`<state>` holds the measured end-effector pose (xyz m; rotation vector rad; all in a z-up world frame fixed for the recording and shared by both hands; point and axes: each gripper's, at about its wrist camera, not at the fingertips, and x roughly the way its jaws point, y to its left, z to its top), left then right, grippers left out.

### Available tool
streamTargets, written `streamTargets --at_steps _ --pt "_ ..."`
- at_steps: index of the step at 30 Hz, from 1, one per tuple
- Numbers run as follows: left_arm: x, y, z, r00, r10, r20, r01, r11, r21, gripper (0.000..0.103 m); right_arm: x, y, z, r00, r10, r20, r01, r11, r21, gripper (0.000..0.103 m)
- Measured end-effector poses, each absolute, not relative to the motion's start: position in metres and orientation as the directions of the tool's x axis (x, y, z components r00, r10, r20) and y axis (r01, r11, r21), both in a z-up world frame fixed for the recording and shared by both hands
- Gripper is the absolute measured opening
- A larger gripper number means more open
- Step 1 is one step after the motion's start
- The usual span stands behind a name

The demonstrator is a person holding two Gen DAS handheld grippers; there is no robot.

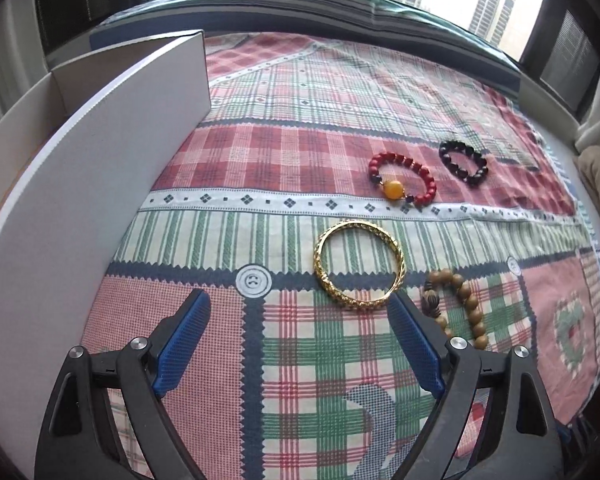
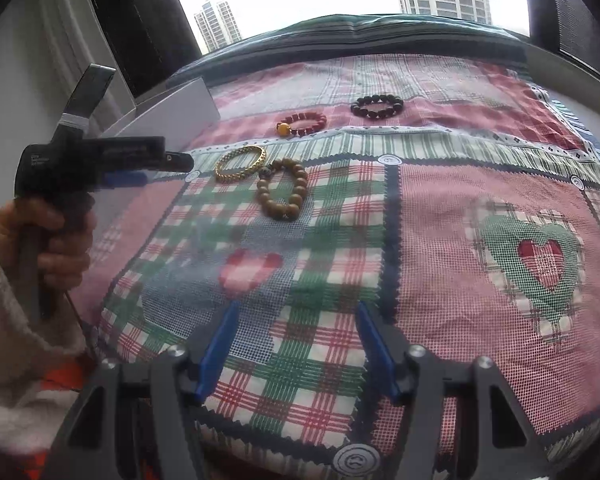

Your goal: Organize jewelry

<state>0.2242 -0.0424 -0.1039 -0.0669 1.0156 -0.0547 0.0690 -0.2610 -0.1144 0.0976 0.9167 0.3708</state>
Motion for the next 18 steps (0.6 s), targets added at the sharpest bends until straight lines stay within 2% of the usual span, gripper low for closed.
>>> streamTargets --at_steps 2,4,6,8,15,16,18 --pt "0.237 -0.053 -0.113 0.531 -0.030 -0.847 0.017 1.000 -0.024 0.082 0.066 -0.261 -0.114 0.550 0.358 -0.754 -0.272 0.931 0.243 0.062" --pt "0.244 -0.057 -0.125 0.512 0.005 -0.859 0.017 1.000 0.015 0.064 0.063 -0.262 -0.114 0.549 0.360 -0.755 -0.272 0.930 0.246 0.062" --pt "0.242 -0.056 -0.131 0.509 -0.012 -0.860 0.025 1.000 0.001 0.047 0.061 -0.263 -0.114 0.550 0.357 -0.755 -0.270 0.931 0.244 0.062" --pt "0.236 -0.055 -0.131 0.524 -0.009 -0.851 0.041 0.999 0.015 0.007 0.059 -0.266 -0.112 0.559 0.350 -0.752 -0.262 0.935 0.240 0.062" --pt "0.180 -0.031 -0.126 0.467 -0.065 -0.882 0.083 0.996 -0.029 0.006 0.059 -0.270 -0.111 0.570 0.340 -0.748 -0.240 0.940 0.244 0.062" --pt "0.170 -0.026 -0.125 0.460 -0.066 -0.885 0.082 0.996 -0.032 0.007 0.058 -0.268 -0.110 0.572 0.340 -0.747 -0.243 0.939 0.241 0.062" --pt "0.155 -0.017 -0.122 0.457 -0.075 -0.886 0.062 0.997 -0.052 0.018 0.059 -0.264 -0.109 0.570 0.343 -0.747 -0.254 0.938 0.237 0.062"
